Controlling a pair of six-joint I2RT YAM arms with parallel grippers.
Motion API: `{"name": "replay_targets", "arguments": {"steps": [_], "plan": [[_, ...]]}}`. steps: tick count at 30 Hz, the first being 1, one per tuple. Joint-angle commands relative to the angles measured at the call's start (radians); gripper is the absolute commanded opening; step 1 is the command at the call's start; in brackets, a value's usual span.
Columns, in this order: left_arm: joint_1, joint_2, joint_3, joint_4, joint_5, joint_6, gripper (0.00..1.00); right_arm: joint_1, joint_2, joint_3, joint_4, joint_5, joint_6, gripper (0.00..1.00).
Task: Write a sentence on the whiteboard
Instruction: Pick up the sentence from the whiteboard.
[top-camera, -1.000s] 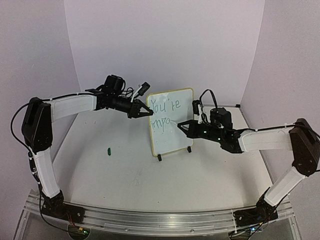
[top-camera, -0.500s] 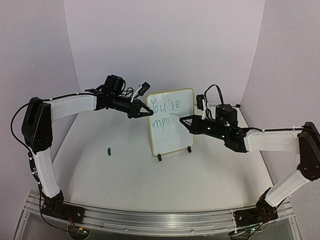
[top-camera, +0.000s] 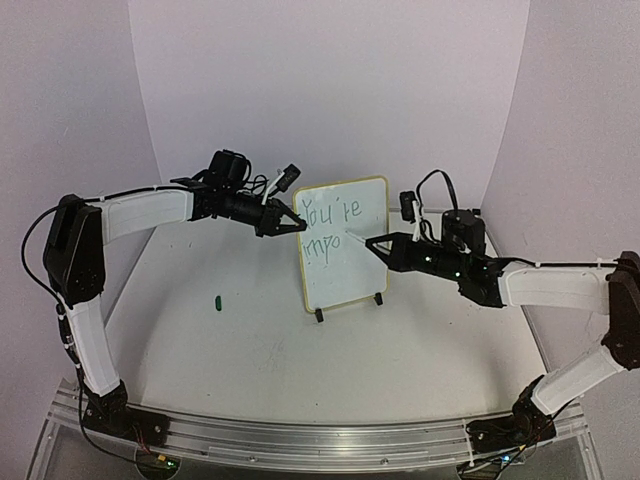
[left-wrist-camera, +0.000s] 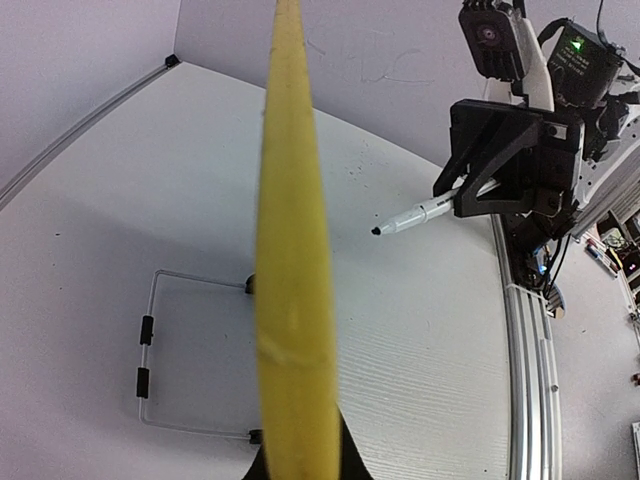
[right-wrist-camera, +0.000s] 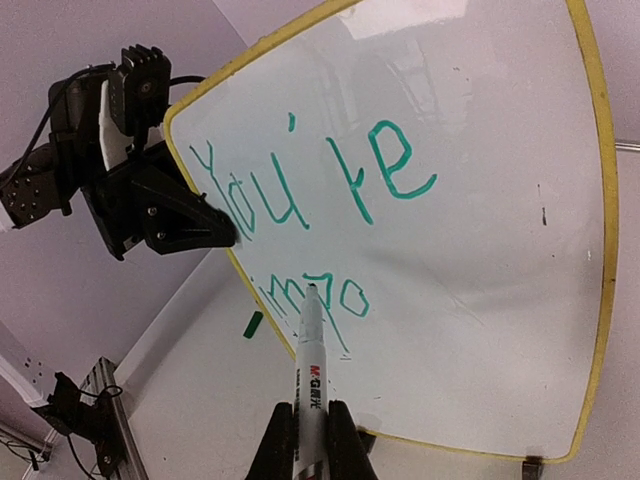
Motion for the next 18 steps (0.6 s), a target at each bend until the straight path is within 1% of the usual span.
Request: {"name": "replay_targets", "arguments": {"steps": [1, 10, 18], "plan": [[-0.031, 0.008, 0.009, -0.106, 0.003, 0.031, 0.0, -0.029, -0.018, -0.016, 0.01, -0.066, -0.016, 0.0], [-0.033, 0.004, 0.007, -0.107, 0.003, 0.033, 0.0, -0.053, 0.016, -0.011, 0.035, -0.122, -0.027, 0.0], [-0.036, 0.008, 0.008, -0.109, 0.002, 0.035, 0.0, -0.055, 0.068, 0.017, 0.074, -0.137, -0.02, 0.0]]}}
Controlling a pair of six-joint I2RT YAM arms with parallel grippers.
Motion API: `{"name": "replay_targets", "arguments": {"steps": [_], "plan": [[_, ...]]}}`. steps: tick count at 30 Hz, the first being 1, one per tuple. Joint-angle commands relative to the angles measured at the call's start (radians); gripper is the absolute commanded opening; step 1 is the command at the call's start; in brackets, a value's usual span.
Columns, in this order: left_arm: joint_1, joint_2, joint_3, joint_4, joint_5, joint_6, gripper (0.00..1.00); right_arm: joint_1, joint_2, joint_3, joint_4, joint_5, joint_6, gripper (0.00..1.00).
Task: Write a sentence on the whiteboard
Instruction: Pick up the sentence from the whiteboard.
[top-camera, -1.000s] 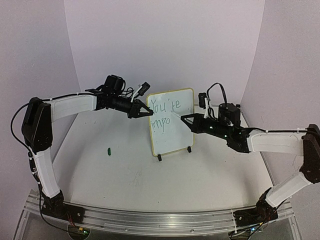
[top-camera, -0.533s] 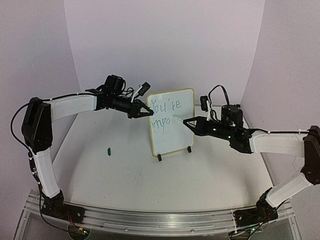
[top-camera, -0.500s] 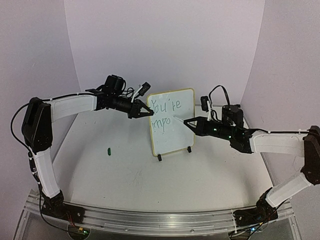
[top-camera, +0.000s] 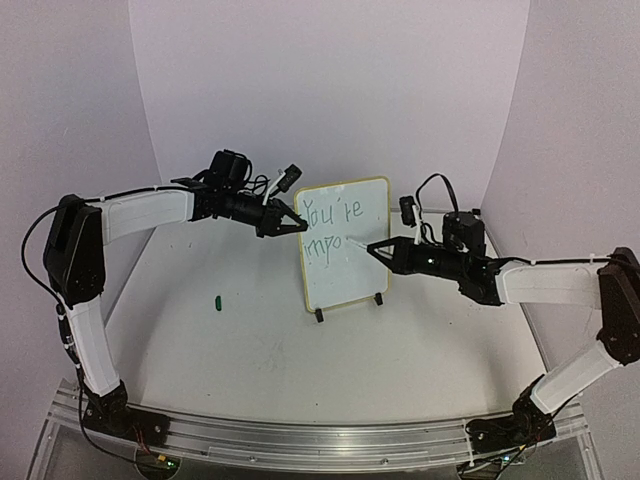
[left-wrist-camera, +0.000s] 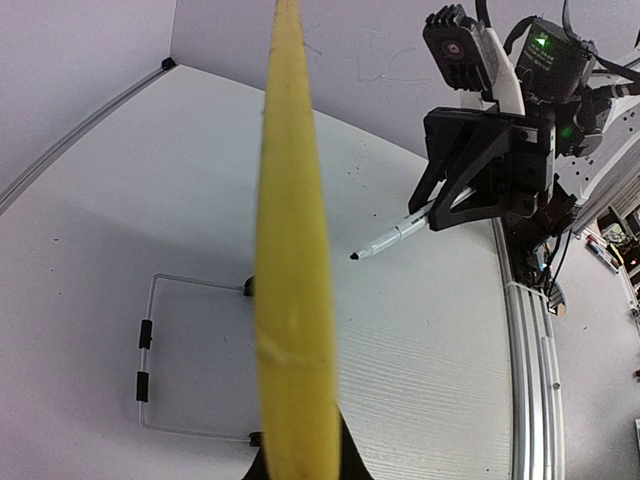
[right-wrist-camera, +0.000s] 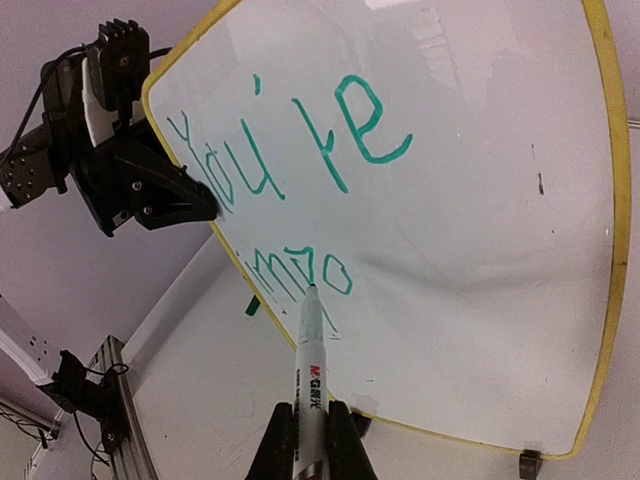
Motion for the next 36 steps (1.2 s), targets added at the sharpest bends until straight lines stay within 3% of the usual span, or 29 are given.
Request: {"name": "replay_targets", "arguments": {"steps": [1, 23, 36], "plan": [[-0.03, 0.009, 0.009, -0.11, 0.002, 0.023, 0.0, -0.005, 0.03, 0.033, 0.057, -0.022, -0.011, 0.0], [-0.032, 0.014, 0.009, -0.111, 0.001, 0.024, 0.0, -0.003, 0.101, 0.107, 0.059, 0.048, -0.016, 0.0], [-0.032, 0.013, 0.01, -0.112, 0.001, 0.025, 0.0, -0.004, 0.054, 0.045, 0.06, 0.135, 0.011, 0.0]]}}
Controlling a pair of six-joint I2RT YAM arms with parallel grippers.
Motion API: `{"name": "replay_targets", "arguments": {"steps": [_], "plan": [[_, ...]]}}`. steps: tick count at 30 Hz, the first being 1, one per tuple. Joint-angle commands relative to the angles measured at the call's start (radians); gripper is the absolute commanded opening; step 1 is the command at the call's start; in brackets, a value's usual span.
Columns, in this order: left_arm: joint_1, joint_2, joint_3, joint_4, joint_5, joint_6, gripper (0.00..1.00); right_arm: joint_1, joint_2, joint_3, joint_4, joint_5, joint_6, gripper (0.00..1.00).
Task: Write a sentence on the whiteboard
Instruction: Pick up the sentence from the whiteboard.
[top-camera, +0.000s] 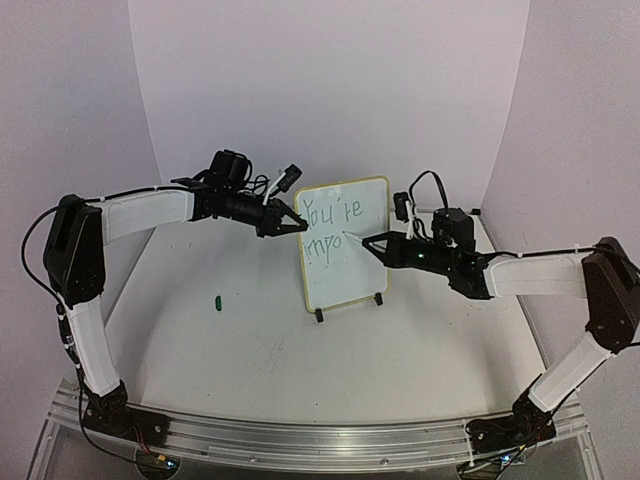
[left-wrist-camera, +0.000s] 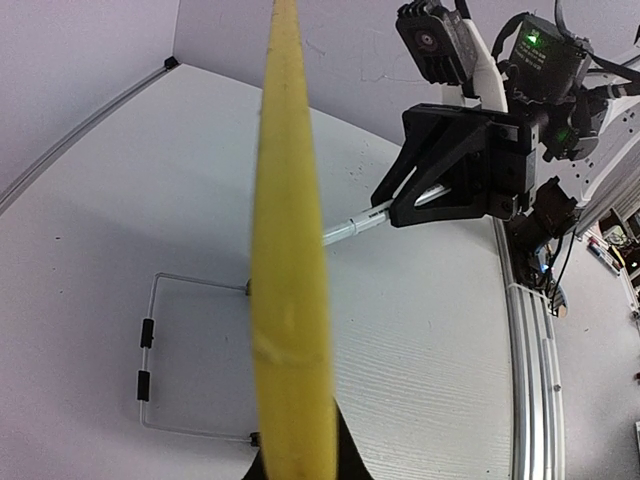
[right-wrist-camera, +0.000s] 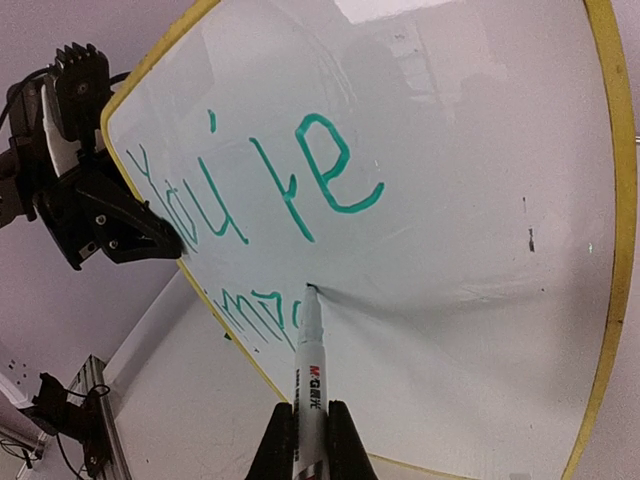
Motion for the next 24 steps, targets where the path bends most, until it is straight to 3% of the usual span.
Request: {"name": "replay_targets", "arguments": {"steps": [1, 24], "plan": [[-0.031, 0.013, 0.01, -0.112, 0.008, 0.029, 0.0, -0.006, -0.041, -0.028, 0.029, 0.073, 0.017, 0.0], [-0.033, 0.011, 0.013, -0.114, 0.008, 0.026, 0.0, -0.004, -0.019, -0.054, 0.004, -0.002, 0.037, 0.0]]}}
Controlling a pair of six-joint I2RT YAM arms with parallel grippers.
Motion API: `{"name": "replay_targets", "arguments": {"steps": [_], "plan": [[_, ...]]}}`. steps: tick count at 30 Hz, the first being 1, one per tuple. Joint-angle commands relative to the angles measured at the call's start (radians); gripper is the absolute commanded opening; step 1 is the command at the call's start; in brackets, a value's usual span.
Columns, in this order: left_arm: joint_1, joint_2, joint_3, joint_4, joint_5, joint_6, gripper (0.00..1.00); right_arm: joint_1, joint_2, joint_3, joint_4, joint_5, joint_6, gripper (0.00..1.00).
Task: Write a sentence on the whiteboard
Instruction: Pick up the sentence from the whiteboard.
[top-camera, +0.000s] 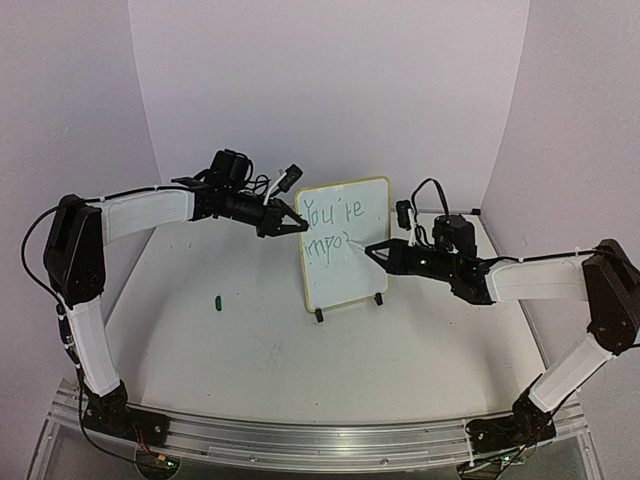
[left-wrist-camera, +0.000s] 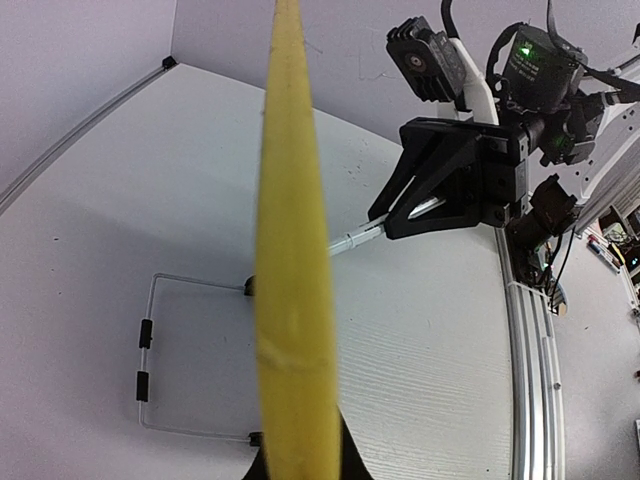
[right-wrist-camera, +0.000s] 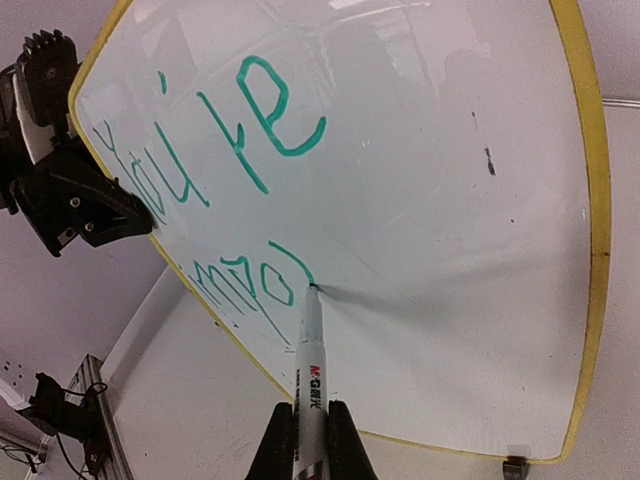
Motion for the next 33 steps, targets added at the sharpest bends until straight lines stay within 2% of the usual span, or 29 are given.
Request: {"name": "replay_targets", "arguments": {"steps": [1, 19, 33], "plan": [[-0.029, 0.011, 0.008, -0.106, 0.01, 0.022, 0.0, -0.005, -0.004, -0.002, 0.005, -0.015, 0.006, 0.0], [-0.032, 0.009, 0.009, -0.108, 0.009, 0.022, 0.0, -0.004, -0.007, 0.028, -0.044, -0.006, -0.007, 0.0], [-0.032, 0.005, 0.01, -0.109, 0.007, 0.024, 0.0, -0.004, -0.046, 0.05, 0.015, 0.041, -0.005, 0.0]]}}
